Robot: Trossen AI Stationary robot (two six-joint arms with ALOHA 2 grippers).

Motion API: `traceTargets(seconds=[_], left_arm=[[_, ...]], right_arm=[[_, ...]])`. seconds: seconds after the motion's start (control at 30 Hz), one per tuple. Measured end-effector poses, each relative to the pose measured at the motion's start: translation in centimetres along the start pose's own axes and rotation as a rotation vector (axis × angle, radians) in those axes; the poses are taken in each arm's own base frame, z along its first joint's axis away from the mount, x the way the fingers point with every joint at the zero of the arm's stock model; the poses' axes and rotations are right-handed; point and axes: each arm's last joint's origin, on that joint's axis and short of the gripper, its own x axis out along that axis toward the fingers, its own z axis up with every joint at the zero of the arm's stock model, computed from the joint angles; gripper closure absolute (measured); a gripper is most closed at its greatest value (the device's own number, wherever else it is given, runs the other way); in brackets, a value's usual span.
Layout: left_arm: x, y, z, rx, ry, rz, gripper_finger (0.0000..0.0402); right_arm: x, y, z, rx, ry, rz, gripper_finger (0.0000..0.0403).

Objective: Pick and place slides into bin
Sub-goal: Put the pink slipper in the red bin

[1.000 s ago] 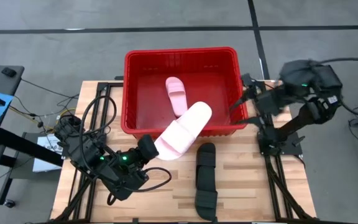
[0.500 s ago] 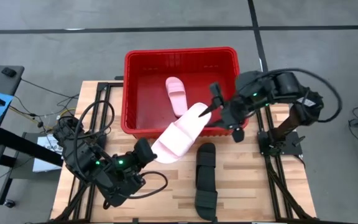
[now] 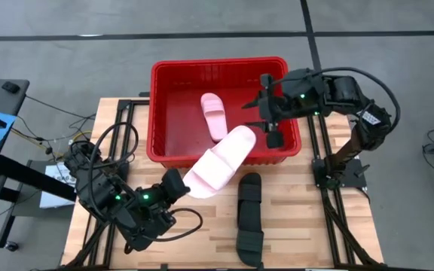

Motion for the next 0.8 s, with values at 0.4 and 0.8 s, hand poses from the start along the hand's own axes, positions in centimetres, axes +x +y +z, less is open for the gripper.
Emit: traceTargets(seconds=[0.4,0.8], left_arm=[[0.0,0.0,0.0,0.002,0.0,0.0,0.0402],[0.0,-0.1,0.1,0.011,-0.001,-0.002,0.0402]], right_arm=[[-0.9,-0.5,-1.8,0.325,0.099,0.233,0.019],[-1.2,-3.5,-3.9,0.614,0.085,0.44,0.0181]])
